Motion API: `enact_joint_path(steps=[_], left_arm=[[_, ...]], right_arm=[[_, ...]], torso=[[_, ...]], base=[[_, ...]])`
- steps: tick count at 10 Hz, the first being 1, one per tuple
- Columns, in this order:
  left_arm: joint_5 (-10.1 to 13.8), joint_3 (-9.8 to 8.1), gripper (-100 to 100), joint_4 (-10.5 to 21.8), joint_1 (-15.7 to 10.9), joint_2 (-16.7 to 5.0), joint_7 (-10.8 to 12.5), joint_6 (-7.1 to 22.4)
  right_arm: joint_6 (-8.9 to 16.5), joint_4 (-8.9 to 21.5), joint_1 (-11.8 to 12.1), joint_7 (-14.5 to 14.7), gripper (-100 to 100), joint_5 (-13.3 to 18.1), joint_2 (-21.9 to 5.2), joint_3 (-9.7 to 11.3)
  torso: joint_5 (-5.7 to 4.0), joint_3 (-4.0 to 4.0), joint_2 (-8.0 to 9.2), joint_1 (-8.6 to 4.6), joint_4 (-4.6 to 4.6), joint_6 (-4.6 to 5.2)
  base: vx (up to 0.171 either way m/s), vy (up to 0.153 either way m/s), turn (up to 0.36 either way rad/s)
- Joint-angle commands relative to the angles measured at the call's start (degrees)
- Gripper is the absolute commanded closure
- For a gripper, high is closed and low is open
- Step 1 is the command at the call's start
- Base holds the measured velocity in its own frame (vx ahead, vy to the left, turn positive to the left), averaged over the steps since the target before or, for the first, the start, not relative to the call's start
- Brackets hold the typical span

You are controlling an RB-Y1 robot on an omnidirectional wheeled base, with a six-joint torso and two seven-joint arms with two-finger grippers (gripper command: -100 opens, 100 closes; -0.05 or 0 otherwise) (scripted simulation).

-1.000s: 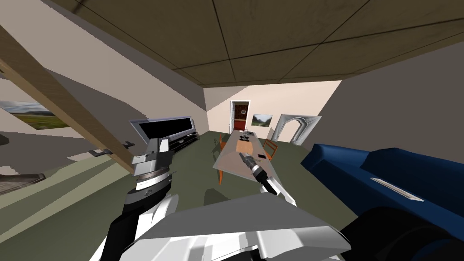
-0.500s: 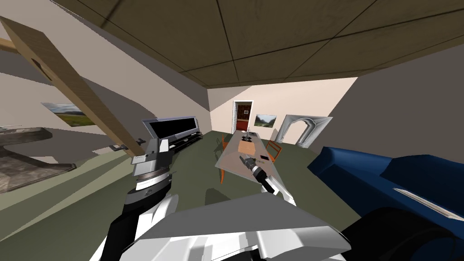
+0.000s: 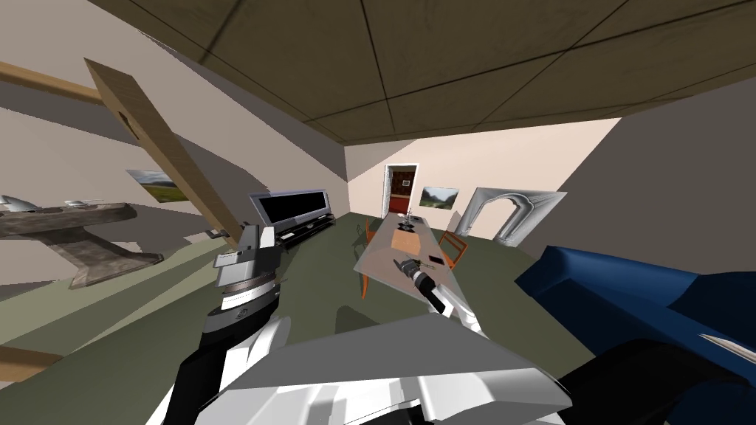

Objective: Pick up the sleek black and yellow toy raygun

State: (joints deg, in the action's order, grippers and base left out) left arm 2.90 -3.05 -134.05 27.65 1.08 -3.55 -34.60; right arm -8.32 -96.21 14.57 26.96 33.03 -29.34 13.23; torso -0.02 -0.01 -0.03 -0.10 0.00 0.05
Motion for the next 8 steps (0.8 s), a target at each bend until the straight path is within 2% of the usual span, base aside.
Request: enact_joint_path(steps=[1, 2, 3, 4, 5, 6, 7, 8], left_arm=[[0.0, 0.0, 0, 0.0, 0.0, 0.0, 0.0, 0.0], [0.0, 0.0, 0, 0.0, 0.0, 0.0, 0.0, 0.0], [0.0, 0.0, 0, 0.0, 0.0, 0.0, 0.0, 0.0], [0.0, 0.0, 0, 0.0, 0.0, 0.0, 0.0, 0.0], [0.0, 0.0, 0, 0.0, 0.0, 0.0, 0.0, 0.0], [0.0, 0.0, 0, 0.0, 0.0, 0.0, 0.0, 0.0], [0.0, 0.0, 0, 0.0, 0.0, 0.0, 0.0, 0.0], [0.0, 0.0, 0, 0.0, 0.0, 0.0, 0.0, 0.0]], right_arm=[[1.68, 2.86, -1.37, 1.92, -100, 1.83, -0.98, 0.4], [1.68, 3.44, -1.37, 1.92, -100, 1.83, -0.98, 0.4], [2.73, 5.49, -2.77, 3.52, -100, 3.23, -1.84, 0.56], [2.73, 6.47, -2.77, 3.52, -100, 3.23, -1.84, 0.56], [3.73, 8.16, -4.2, 5.16, -100, 4.58, -2.61, 0.68], [3.73, 9.58, -4.2, 5.16, -100, 4.58, -2.61, 0.68], [4.67, 11.77, -5.64, 6.83, -100, 5.88, -3.29, 0.76], [4.67, 12.75, -5.64, 6.83, -100, 5.88, -3.29, 0.76]], torso=[[0.0, 0.0, 0.0, 0.0, 0.0, 0.0], [0.0, 0.0, -0.01, 0.01, 0.0, -0.02], [0.0, 0.0, -0.01, 0.01, 0.0, 0.0], [0.0, -0.01, -0.01, 0.02, 0.0, -0.01], [0.0, 0.0, 0.0, 0.02, 0.0, 0.0], [0.0, -0.01, -0.01, 0.01, 0.0, -0.01], [0.0, 0.0, 0.0, 0.01, 0.0, 0.01], [0.0, 0.0, 0.0, 0.0, 0.0, -0.01]], base=[[0.002, -0.011, 0.109], [0.003, -0.011, 0.064], [0.002, -0.01, 0.088], [0.0, -0.01, 0.057], [-0.001, -0.013, 0.075], [0.0, -0.013, 0.057], [-0.001, -0.013, 0.096], [0.0, -0.015, 0.039]])
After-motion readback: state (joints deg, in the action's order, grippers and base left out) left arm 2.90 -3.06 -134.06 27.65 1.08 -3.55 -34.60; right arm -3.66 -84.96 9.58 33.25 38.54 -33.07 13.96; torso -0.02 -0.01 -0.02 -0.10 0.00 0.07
